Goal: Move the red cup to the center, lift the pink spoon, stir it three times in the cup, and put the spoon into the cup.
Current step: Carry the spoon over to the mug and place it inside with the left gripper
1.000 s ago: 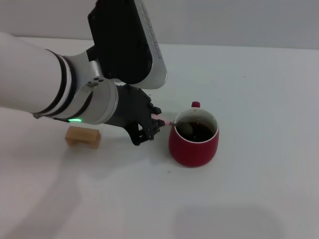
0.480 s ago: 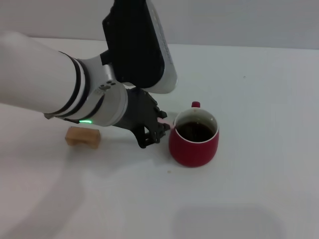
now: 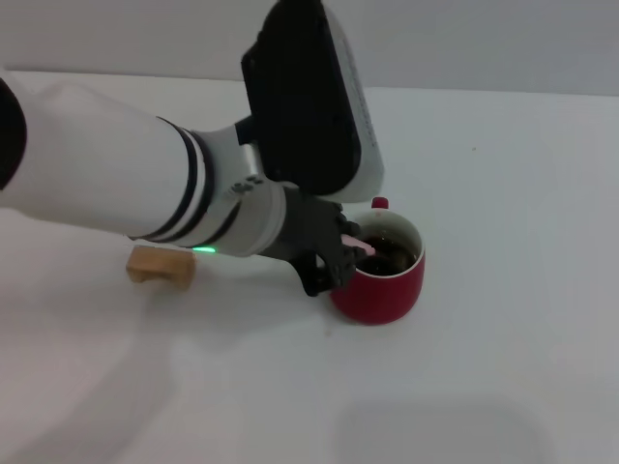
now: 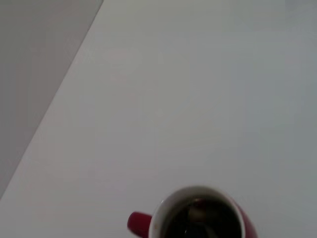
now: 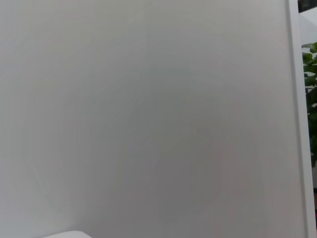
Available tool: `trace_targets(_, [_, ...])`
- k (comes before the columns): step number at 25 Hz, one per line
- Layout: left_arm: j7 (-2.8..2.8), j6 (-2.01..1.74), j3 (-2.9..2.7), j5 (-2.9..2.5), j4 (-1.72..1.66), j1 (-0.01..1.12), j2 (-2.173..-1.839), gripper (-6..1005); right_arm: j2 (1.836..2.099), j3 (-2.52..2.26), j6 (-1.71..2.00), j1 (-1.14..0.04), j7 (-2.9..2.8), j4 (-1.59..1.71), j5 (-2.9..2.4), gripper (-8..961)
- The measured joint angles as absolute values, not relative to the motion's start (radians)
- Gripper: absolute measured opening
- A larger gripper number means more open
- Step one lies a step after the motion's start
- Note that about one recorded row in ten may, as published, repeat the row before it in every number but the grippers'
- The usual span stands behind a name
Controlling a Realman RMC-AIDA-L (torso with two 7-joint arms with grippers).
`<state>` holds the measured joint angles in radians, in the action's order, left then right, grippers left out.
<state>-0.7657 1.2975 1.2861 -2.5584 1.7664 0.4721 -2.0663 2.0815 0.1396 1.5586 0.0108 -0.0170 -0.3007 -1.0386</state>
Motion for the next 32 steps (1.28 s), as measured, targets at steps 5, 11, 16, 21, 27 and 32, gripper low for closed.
trace_targets(5, [-0.764, 1.271, 1.251, -2.55, 1.772, 0.466, -2.066, 169, 2.082, 0.135, 1.559, 0.011, -0.017, -0.301, -1.039, -1])
trace_targets(11, [-0.759, 1.277, 1.232, -2.539, 1.794, 0.457, -2.066, 169, 2.082, 0.132, 1.559, 0.011, -0.018, -0.301, -1.039, 0])
trace_targets(16, [-0.758, 1.298, 1.243, -2.549, 1.819, 0.435, -2.063, 169, 2.082, 0.132, 1.559, 0.011, -0.018, -0.301, -1.039, 0])
trace_targets(21, [-0.753, 1.328, 1.244, -2.597, 1.837, 0.419, -2.064, 170, 2.082, 0.132, 1.559, 0.011, -0.018, -0.301, -1.038, -1])
trace_targets(27, [-0.742, 1.326, 1.27, -2.619, 1.827, 0.418, -2.063, 170, 2.082, 0.132, 1.559, 0.011, -0.018, -0.301, -1.038, 0])
trace_targets(32, [-0.747, 1.314, 1.297, -2.62, 1.805, 0.433, -2.063, 170, 2.082, 0.132, 1.558, 0.011, -0.019, -0.301, -1.038, 0])
